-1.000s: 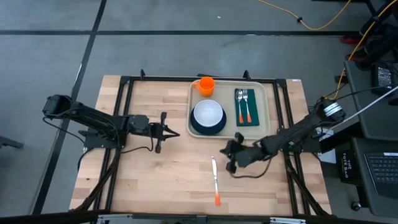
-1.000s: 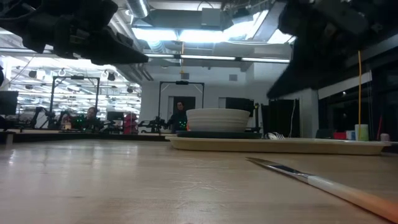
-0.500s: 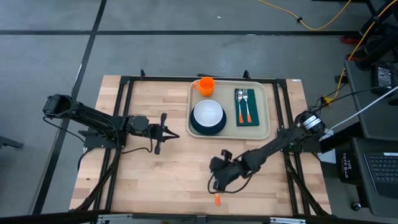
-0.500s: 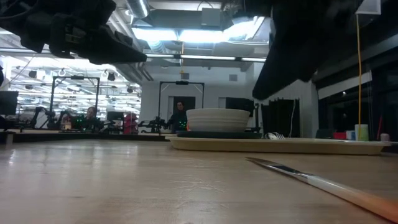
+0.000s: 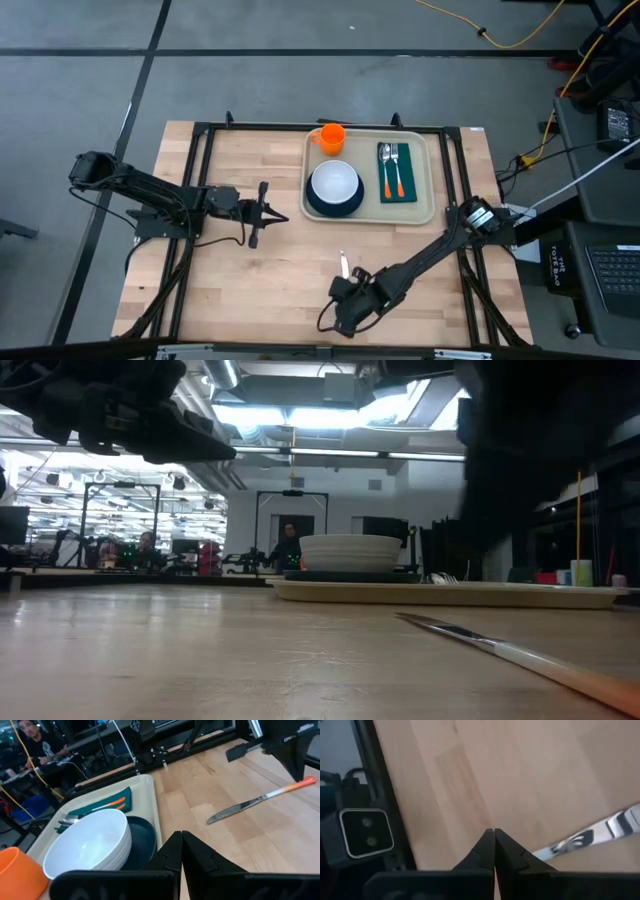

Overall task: Set up tray
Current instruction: Put the orange knife to the right of the orange fork on the serving tray

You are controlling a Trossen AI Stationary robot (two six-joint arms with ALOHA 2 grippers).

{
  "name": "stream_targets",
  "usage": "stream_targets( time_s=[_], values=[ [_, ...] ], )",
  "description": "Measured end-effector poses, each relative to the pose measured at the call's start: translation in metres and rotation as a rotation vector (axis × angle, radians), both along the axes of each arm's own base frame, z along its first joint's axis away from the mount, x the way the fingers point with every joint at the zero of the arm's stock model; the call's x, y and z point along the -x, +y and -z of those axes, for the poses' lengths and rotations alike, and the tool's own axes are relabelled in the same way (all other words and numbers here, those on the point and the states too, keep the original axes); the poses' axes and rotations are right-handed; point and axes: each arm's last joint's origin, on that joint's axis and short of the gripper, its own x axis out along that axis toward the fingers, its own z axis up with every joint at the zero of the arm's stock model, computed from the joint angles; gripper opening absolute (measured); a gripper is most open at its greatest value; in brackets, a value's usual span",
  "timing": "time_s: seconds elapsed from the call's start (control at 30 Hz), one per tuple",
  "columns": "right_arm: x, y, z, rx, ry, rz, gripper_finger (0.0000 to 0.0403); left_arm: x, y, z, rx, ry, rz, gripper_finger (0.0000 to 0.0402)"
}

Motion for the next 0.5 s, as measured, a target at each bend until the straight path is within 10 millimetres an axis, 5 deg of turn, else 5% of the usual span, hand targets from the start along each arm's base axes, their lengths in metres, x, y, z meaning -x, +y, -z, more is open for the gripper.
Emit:
stream_targets(
  time_s=[0.5],
  values=[
    [0.016,0.036,0.021,-0.079,0.035,0.034,0.0,-0.001,0.001,-0.004,0.028,-0.039,-0.05,0.0003]
  ],
)
